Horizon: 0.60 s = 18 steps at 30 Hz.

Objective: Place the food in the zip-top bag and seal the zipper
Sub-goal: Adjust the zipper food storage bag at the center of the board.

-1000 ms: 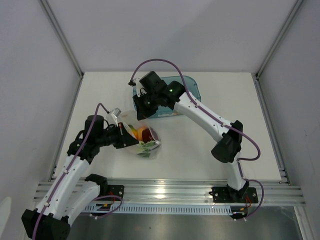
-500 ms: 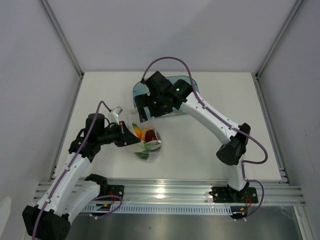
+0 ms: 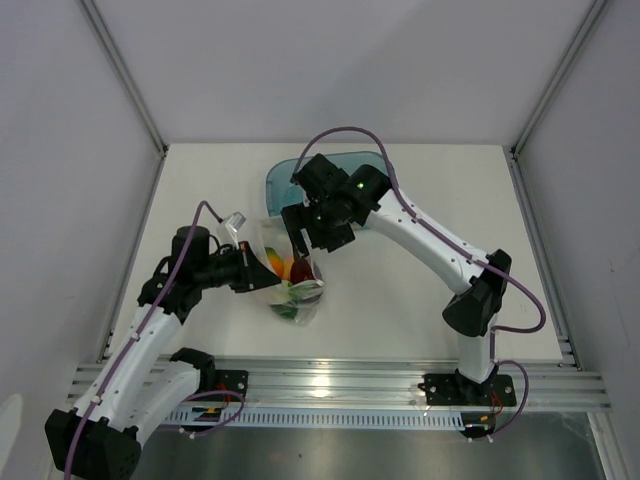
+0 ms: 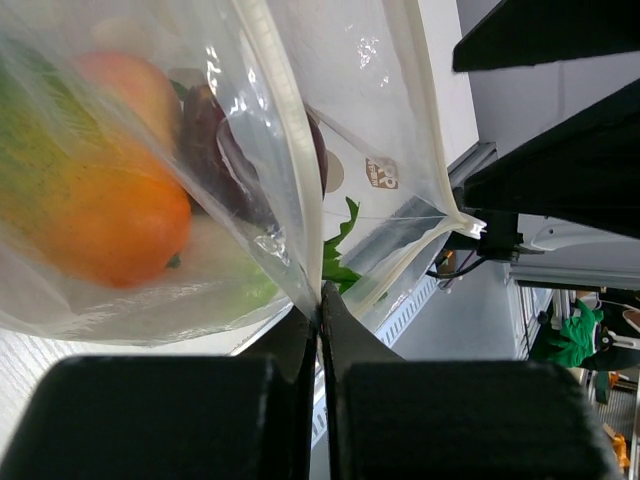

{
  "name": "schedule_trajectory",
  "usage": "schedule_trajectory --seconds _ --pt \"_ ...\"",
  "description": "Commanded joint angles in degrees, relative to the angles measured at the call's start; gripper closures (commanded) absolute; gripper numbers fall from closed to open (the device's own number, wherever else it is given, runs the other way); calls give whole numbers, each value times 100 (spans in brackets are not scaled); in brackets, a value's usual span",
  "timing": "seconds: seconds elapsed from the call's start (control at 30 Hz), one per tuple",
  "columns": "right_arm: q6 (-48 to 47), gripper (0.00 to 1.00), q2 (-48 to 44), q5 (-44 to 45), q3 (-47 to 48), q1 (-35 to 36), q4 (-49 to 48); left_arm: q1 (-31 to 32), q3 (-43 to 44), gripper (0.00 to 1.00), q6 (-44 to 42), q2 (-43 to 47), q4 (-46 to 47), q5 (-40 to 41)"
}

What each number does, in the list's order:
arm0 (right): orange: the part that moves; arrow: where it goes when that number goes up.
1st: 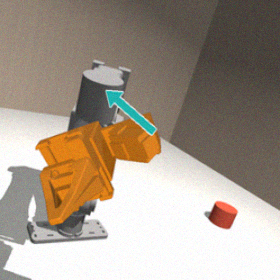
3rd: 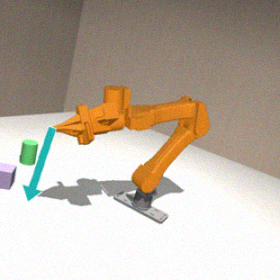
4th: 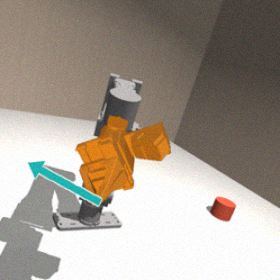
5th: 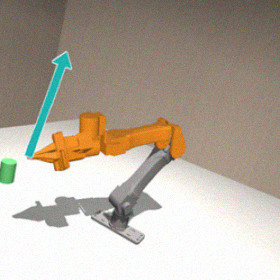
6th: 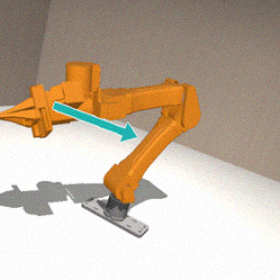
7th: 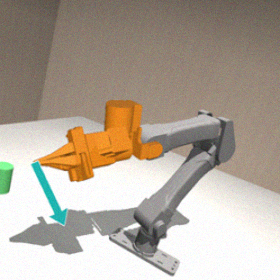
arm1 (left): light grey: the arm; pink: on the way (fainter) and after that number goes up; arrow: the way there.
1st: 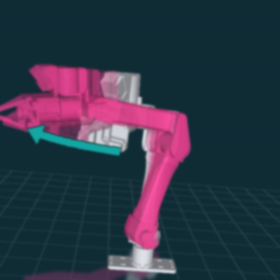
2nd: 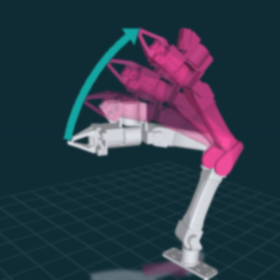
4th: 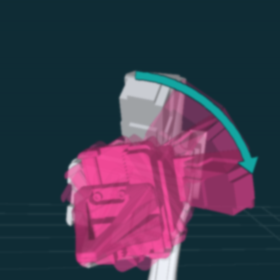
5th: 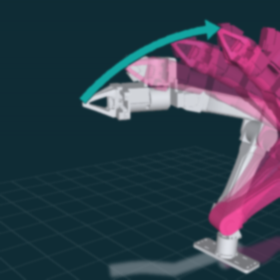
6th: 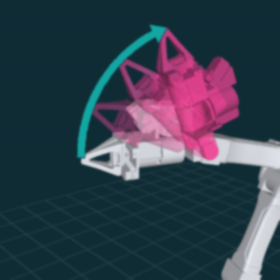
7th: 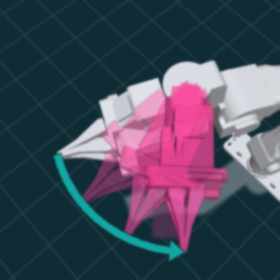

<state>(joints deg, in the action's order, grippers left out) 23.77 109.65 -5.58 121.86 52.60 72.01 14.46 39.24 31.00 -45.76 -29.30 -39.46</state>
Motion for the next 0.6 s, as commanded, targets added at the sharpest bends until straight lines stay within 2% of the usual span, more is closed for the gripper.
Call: schedule_trajectory --seconds 0.0,0.03,0.07,0.13,0.17,0.23,0.27,0.33,0.37,0.4,0.5,0.57 --pt "-170 22 127 -188 -250 145 42 39 285 99 -42 -3 65 -80" --pt "-197 27 127 -180 -320 145 -115 31 320 99 -59 -3 39 -53" --pt "-206 39 145 -110 -417 145 -178 39 321 99 -59 14 21 -27" --pt "-276 48 180 -57 -427 137 -370 31 277 99 -25 41 73 -9" --pt "-302 60 206 -22 -418 137 -450 31 216 100 2 84 117 -9" --pt "-390 73 241 -22 -339 93 -669 31 233 100 11 93 152 -9" --pt "-417 85 268 -56 -313 67 -697 31 233 99 2 93 144 0" --pt "-487 97 434 -171 -32 -21 -619 31 277 95 -85 85 48 96" --pt "-522 100 487 -154 99 -39 -557 31 390 90 -121 85 -5 158" --pt "-575 100 549 -66 205 -57 -495 31 435 77 -164 76 -75 245" --pt "-838 100 488 83 373 -39 -381 31 733 63 -410 41 -383 824" --pt "-987 100 426 84 312 -57 -346 22 944 63 -534 -12 -593 1367"
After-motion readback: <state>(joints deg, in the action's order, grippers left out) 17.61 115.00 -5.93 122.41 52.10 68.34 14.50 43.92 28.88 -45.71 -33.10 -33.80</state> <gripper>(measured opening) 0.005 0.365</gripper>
